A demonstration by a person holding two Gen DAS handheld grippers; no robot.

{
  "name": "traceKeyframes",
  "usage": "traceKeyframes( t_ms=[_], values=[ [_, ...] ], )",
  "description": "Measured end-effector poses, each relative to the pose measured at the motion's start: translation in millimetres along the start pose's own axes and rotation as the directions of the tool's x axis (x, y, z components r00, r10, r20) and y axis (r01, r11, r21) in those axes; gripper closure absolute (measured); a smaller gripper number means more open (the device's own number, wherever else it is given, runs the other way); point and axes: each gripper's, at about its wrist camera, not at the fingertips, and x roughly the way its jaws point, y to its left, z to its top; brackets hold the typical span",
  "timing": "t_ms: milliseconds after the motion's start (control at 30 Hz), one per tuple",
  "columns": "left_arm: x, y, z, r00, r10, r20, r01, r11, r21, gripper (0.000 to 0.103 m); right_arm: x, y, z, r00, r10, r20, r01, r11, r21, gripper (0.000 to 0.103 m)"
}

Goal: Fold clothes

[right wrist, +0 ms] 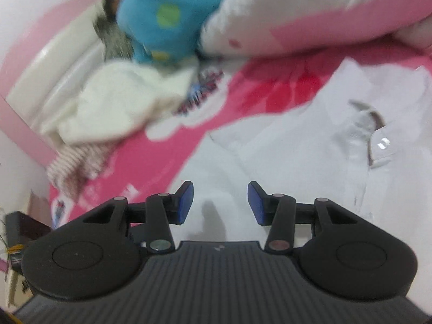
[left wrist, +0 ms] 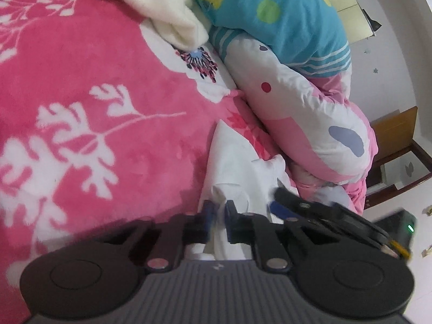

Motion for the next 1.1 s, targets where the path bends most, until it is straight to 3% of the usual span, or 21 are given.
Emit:
traceKeyframes(
  t_ms=[67, 100, 133, 300, 433, 533, 633, 800, 900, 1000, 1100],
  values=[
    [-5, -1, -3, 1.000, 0.004, 0.013, -0.004, 1.000, 0.008, 0.098, 13, 0, -2, 0.999, -0.022, -0.036, 0.021, 1.000, -0.010, 0.066],
    [-8, -2, -5, 1.000, 0.009, 0.025, -0.009, 1.000, 0.007, 0.099, 15, -1, -3, 0.999, -0.016, -0.041, 0.016, 1.000, -0.008, 0.088],
    [-13, -2, -8, 0.999, 0.016, 0.040, -0.016, 1.000, 0.008, 0.099, 14, -2, -3, 1.000, 0.004, -0.030, -0.004, 1.000, 0.002, 0.103],
    [-27, -3, -21, 0.990, 0.097, 0.105, -0.100, 0.995, 0.028, 0.099, -3, -4, -5, 0.992, 0.055, 0.113, -0.055, 0.998, -0.009, 0.103],
    [-23, -4, -24, 0.983, 0.153, 0.097, -0.158, 0.987, 0.043, 0.094, 23, -8, -7, 0.996, -0.056, 0.064, 0.056, 0.998, 0.000, 0.102],
    [-28, -2, -23, 0.981, 0.169, 0.099, -0.176, 0.983, 0.061, 0.078, 26, -10, -8, 0.992, -0.105, 0.068, 0.105, 0.994, -0.005, 0.100],
    [-46, -3, -24, 0.970, 0.188, 0.155, -0.202, 0.976, 0.081, 0.065, 5, 0, -5, 0.980, -0.140, 0.143, 0.151, 0.986, -0.066, 0.100],
    [-70, -15, -29, 0.940, 0.145, 0.310, -0.199, 0.968, 0.150, 0.065, -27, 33, -4, 0.973, -0.086, 0.215, 0.137, 0.962, -0.236, 0.100],
    [-60, -28, -24, 0.958, 0.088, 0.272, -0.149, 0.966, 0.212, 0.063, -37, 48, -10, 0.975, -0.046, 0.218, 0.106, 0.955, -0.276, 0.100],
    [-49, -33, -17, 0.975, 0.098, 0.199, -0.143, 0.963, 0.229, 0.063, -62, 52, -23, 0.967, -0.056, 0.247, 0.114, 0.967, -0.228, 0.100],
    [-48, -34, -17, 0.980, 0.116, 0.162, -0.156, 0.952, 0.264, 0.061, -119, 48, -51, 0.945, -0.105, 0.309, 0.155, 0.978, -0.142, 0.100]
  ],
)
